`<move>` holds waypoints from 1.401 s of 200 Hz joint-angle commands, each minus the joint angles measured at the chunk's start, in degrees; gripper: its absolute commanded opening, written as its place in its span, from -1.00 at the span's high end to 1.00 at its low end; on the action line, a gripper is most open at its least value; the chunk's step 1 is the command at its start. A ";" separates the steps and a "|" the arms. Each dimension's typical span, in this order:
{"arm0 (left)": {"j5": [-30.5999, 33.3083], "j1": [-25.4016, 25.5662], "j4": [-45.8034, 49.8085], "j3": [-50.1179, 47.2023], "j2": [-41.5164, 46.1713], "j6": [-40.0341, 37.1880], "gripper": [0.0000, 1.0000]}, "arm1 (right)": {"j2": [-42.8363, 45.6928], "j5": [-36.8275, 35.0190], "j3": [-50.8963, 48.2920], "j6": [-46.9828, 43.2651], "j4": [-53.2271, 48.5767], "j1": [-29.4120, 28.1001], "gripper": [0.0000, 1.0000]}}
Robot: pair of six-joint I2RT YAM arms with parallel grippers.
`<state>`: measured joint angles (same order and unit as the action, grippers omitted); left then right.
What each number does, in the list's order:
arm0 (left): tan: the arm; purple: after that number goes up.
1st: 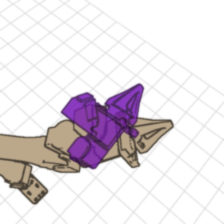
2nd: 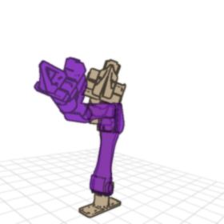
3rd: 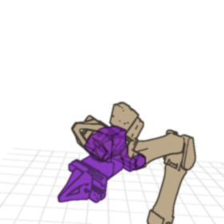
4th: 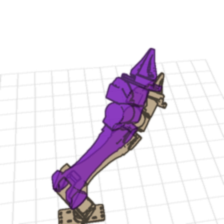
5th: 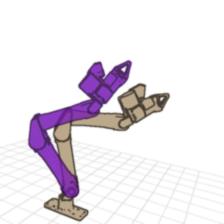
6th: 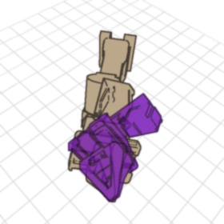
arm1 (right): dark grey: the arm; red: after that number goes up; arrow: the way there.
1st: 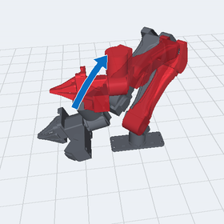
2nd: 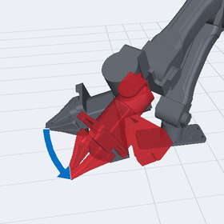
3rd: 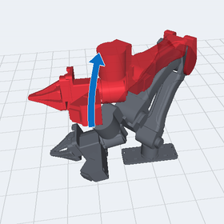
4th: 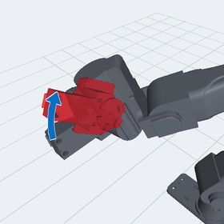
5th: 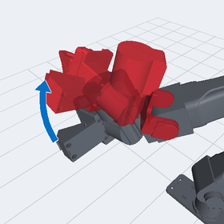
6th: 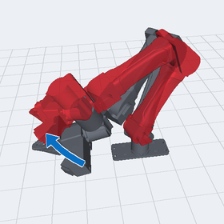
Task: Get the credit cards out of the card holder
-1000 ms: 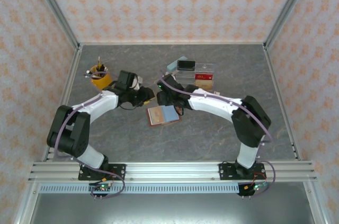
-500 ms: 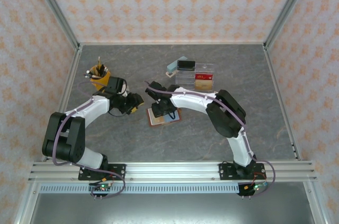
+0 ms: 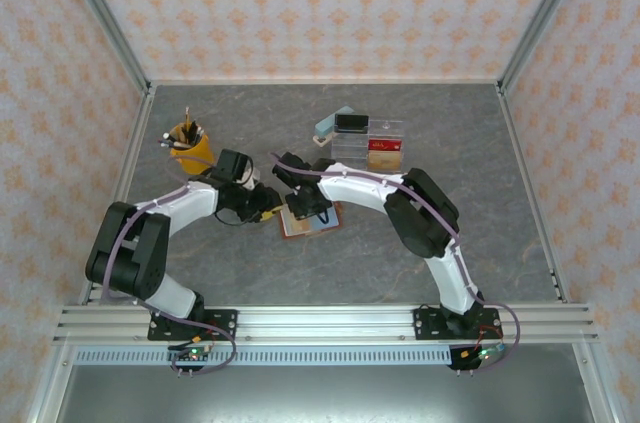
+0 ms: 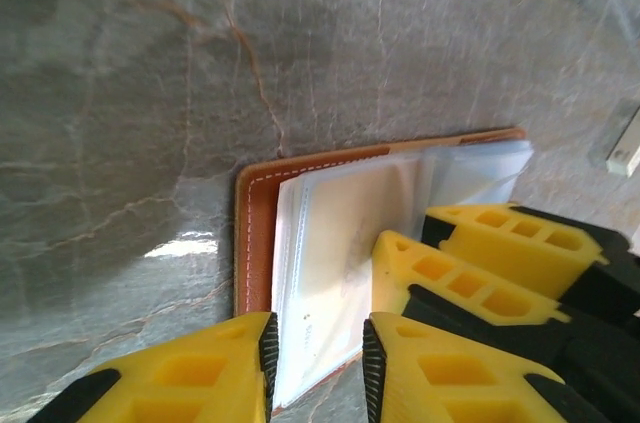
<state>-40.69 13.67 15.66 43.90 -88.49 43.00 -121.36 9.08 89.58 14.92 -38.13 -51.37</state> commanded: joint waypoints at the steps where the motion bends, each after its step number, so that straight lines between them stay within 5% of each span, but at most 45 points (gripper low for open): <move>1: -0.31 1.12 -1.12 1.88 -1.76 -1.09 0.37 | -2.34 0.70 -3.49 0.46 -0.68 1.50 0.52; 191: 6.66 2.83 3.30 6.67 -8.68 -3.10 0.42 | -0.39 3.82 -7.23 -0.31 3.01 3.04 0.58; 280: 3.48 3.38 0.79 7.63 -9.50 -3.80 0.51 | -0.53 4.72 -7.25 -0.24 3.24 3.05 0.58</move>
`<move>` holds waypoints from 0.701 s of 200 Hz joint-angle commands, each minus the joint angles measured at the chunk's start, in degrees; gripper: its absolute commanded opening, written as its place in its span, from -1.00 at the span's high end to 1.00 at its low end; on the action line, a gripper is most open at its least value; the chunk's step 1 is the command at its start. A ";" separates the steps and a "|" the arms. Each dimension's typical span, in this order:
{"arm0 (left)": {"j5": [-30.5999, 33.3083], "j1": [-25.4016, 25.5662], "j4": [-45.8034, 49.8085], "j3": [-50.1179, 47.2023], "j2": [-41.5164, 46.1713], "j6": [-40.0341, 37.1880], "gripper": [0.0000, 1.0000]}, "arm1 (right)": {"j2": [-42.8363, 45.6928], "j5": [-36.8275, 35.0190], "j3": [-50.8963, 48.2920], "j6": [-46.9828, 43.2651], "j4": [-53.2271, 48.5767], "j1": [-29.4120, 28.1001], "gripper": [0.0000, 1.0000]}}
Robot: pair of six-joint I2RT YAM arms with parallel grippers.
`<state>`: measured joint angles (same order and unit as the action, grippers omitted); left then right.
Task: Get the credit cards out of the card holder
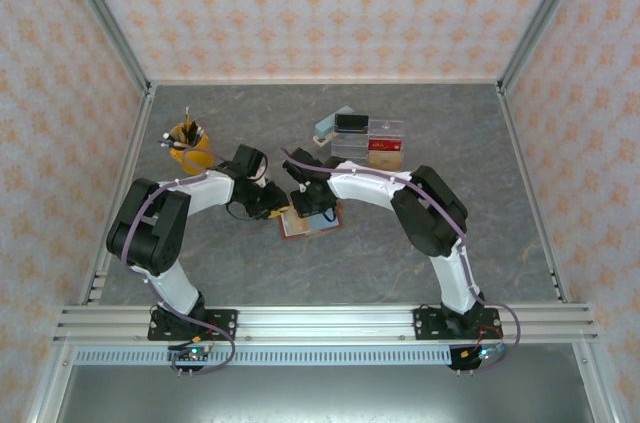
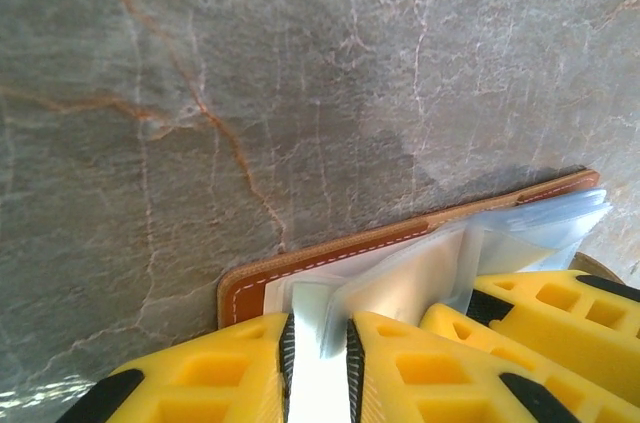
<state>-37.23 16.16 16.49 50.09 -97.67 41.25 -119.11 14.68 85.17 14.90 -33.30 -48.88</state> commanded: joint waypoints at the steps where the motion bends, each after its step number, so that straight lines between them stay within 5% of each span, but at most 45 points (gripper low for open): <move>1: 0.04 0.89 0.00 1.47 -0.28 -2.10 0.50 | -2.79 -0.88 -2.82 -0.22 -1.59 0.55 0.58; 140: -0.62 0.89 -0.45 1.62 -0.98 -3.28 0.46 | -2.07 -0.15 -3.51 -0.08 -0.80 0.54 0.58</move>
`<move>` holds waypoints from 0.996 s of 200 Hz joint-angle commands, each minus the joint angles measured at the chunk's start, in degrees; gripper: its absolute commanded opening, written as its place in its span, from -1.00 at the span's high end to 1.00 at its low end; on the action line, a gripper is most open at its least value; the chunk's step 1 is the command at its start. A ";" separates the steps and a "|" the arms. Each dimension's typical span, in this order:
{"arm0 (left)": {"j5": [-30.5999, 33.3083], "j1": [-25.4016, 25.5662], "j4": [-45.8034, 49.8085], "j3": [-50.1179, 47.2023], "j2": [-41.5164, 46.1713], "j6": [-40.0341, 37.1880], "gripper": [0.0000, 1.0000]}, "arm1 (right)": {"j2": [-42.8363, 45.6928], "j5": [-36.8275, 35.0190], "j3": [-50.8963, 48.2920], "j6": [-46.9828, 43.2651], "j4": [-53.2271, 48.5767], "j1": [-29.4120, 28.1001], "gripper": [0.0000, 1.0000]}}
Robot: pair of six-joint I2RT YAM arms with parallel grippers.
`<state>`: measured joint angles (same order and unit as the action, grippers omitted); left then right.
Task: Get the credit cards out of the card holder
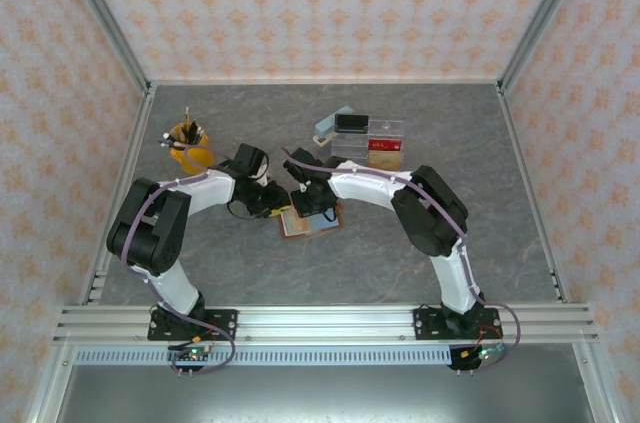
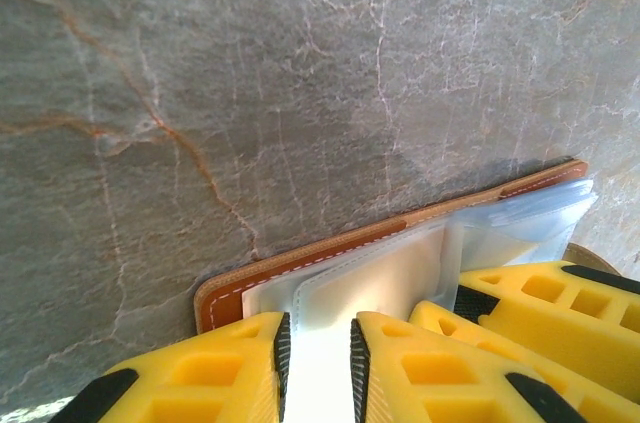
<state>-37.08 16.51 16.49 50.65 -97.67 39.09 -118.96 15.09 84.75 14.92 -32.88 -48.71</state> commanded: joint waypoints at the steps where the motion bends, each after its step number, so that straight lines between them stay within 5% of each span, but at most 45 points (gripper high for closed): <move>1: -0.83 0.54 -0.43 1.09 -1.01 -1.12 0.46 | -2.23 -0.58 -3.10 -0.08 -1.17 0.41 0.58; 91: -3.56 0.82 -2.36 1.49 -2.35 -0.72 0.58 | -0.88 0.82 -3.41 0.29 0.08 0.54 0.58; 142: 2.19 -0.15 4.88 2.57 2.72 -4.55 0.87 | 6.49 -1.18 -5.77 1.99 3.44 0.99 0.45; 199: 10.51 -0.34 13.75 3.45 8.52 -6.91 0.88 | 16.06 -2.57 -10.40 5.05 11.58 1.01 0.14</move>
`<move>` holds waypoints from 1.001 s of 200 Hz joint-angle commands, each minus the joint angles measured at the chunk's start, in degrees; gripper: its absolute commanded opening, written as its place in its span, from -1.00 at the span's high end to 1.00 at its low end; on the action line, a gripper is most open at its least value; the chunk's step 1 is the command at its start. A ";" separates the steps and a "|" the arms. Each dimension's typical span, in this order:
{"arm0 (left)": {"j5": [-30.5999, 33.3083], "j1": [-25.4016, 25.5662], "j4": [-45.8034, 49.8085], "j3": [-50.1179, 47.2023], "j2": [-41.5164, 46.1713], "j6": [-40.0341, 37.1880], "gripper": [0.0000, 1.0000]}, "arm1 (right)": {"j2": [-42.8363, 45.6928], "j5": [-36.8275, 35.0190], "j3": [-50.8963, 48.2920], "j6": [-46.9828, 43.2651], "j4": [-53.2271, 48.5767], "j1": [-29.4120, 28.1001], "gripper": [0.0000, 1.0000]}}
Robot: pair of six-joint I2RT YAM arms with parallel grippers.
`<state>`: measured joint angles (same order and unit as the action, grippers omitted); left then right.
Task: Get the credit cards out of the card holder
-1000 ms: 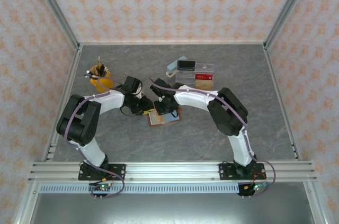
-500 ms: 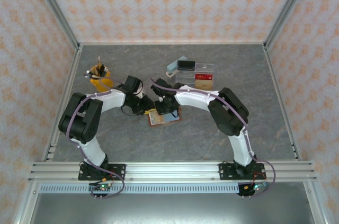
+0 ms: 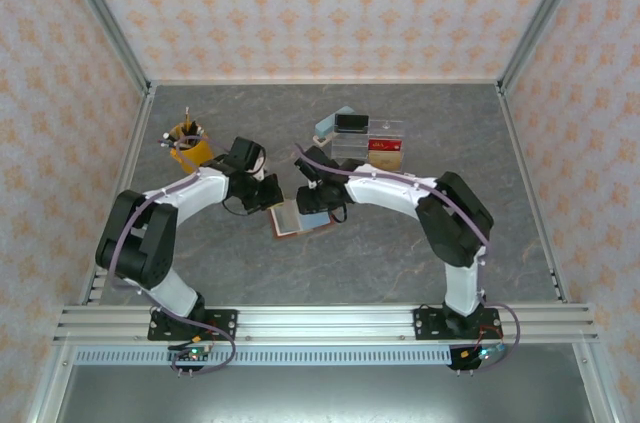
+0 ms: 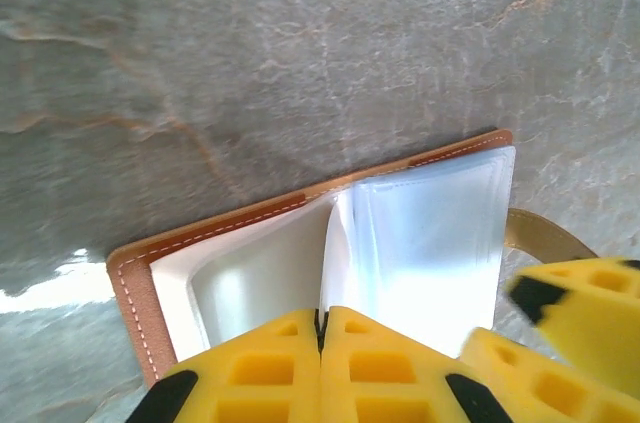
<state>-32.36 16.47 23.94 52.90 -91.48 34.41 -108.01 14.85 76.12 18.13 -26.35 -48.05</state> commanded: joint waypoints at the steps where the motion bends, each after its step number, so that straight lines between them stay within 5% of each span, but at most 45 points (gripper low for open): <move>1: 5.80 -0.30 6.38 1.22 2.35 -2.24 0.87 | 5.23 -2.35 -1.81 1.87 5.19 0.34 0.14; 75: -12.11 0.43 -6.44 -0.97 1.21 5.84 0.18 | 11.76 -9.59 -6.61 4.69 9.29 0.42 0.09; 119: -13.97 3.03 -10.07 -0.21 -0.52 8.07 0.10 | 14.01 -14.16 -8.35 5.76 9.31 0.50 0.09; 200: -7.96 3.42 -7.44 1.22 -5.43 5.87 0.06 | 13.57 -13.16 -8.44 5.22 8.77 0.50 0.11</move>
<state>-42.54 20.03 15.20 52.69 -96.60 41.98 -95.18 2.33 68.23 23.38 -17.87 -47.83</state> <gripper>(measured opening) 0.469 0.448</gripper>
